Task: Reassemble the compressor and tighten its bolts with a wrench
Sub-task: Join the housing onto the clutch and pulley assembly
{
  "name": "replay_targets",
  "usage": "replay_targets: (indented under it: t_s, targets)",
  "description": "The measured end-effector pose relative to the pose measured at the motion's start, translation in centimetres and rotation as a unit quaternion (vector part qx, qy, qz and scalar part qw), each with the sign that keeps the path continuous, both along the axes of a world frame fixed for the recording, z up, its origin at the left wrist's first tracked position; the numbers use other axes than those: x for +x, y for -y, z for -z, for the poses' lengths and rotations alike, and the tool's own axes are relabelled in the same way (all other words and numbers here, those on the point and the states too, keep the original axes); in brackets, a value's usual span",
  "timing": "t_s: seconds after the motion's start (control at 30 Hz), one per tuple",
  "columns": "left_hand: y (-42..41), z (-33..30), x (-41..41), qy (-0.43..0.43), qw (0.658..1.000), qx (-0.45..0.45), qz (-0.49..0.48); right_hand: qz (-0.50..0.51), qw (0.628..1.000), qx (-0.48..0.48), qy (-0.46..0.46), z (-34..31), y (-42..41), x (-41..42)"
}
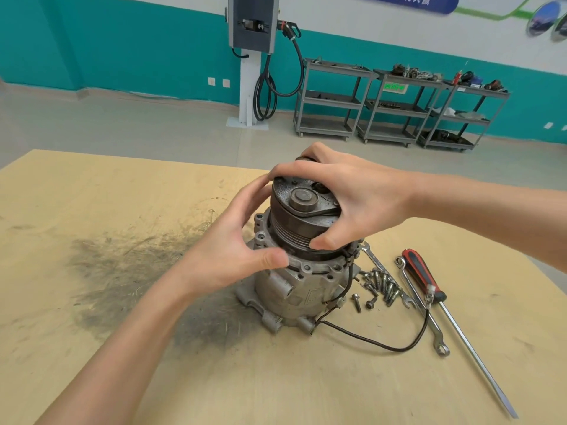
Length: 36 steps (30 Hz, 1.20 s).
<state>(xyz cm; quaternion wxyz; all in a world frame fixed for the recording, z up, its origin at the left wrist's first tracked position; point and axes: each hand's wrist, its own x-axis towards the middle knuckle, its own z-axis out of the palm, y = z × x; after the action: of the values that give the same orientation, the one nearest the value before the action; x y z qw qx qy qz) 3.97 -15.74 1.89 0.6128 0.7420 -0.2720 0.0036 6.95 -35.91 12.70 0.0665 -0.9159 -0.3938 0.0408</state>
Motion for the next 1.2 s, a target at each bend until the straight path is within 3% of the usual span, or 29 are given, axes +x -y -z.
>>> replay_targets:
  t_s: [0.4,0.53,0.83,1.2]
  targets:
    - [2.3,-1.2,1.1,-0.014,0.998,0.029,-0.063,-0.009,0.999,0.033,0.041,0.3,0.0,-0.7]
    - [2.4,-1.6,0.9,0.003,0.994,0.075,-0.079,-0.019,0.998,0.045,0.041,0.2,0.0,-0.6]
    - [2.9,-1.8,0.4,0.046,0.987,0.078,-0.13,-0.044,0.997,0.031,0.053,0.0,0.5,-0.3]
    - [3.0,-1.6,0.3,0.036,0.986,0.117,-0.115,-0.014,0.997,0.033,0.072,0.7,0.5,-0.8]
